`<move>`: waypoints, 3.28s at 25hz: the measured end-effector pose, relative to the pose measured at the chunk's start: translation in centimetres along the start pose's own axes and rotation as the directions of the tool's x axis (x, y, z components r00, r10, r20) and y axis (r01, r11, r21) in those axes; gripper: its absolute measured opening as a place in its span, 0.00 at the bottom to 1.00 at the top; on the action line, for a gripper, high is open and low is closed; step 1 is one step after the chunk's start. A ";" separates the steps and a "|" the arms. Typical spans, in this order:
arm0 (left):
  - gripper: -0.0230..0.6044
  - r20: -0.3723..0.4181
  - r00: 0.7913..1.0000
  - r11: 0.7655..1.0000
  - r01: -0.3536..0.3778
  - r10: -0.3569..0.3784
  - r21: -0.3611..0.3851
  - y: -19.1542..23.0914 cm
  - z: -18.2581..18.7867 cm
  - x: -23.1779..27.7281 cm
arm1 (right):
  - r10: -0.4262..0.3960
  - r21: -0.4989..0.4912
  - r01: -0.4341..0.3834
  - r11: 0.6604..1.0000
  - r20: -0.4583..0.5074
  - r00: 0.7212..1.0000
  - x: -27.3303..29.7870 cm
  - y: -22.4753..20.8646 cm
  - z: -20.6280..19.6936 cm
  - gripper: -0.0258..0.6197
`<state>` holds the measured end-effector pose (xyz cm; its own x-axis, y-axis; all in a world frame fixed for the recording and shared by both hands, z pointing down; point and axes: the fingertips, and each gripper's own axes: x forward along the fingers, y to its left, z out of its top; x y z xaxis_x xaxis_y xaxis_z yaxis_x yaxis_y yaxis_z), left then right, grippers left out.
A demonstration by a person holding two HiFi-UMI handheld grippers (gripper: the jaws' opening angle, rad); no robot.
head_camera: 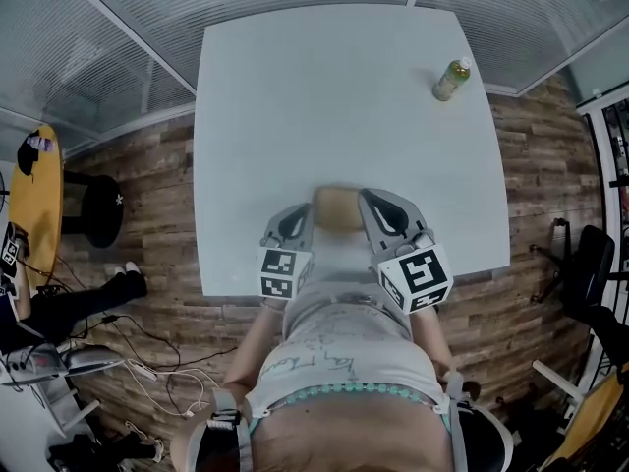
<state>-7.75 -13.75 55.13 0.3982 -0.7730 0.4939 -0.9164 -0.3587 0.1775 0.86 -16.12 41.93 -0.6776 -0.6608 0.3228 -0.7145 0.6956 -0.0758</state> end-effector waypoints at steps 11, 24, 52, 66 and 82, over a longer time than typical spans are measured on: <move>0.04 -0.199 0.980 1.000 0.016 -0.017 -0.007 1.8 -7.4 3.4 | -0.066 0.036 0.068 0.997 -0.042 0.997 -0.2 -1.4 -1.5 0.04; 0.23 -0.307 0.951 0.998 0.028 -0.047 -0.064 2.8 -10.6 7.1 | -0.111 0.067 0.117 0.991 -0.085 0.990 -0.8 -2.3 -3.3 0.04; 0.13 -0.389 0.918 0.950 -0.048 -0.080 -0.309 2.1 -14.2 10.4 | -0.151 0.077 0.160 0.984 -0.109 0.982 -2.4 -2.2 -4.6 0.04; 0.11 -0.355 0.934 0.930 -0.087 -0.049 -0.356 2.3 -14.2 10.5 | -0.138 0.066 0.145 0.987 -0.093 0.986 -3.5 -2.2 -4.4 0.04; 0.09 -0.288 0.957 0.875 -0.112 -0.033 -0.472 0.8 -11.8 7.8 | -0.112 0.040 0.116 0.992 -0.081 0.990 -5.3 -2.8 -4.6 0.04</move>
<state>-5.87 -13.89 69.16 0.3997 -0.5775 0.7119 -0.8649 0.0198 0.5016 7.27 -13.29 44.76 -0.5770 -0.7097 0.4043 -0.7944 0.6026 -0.0759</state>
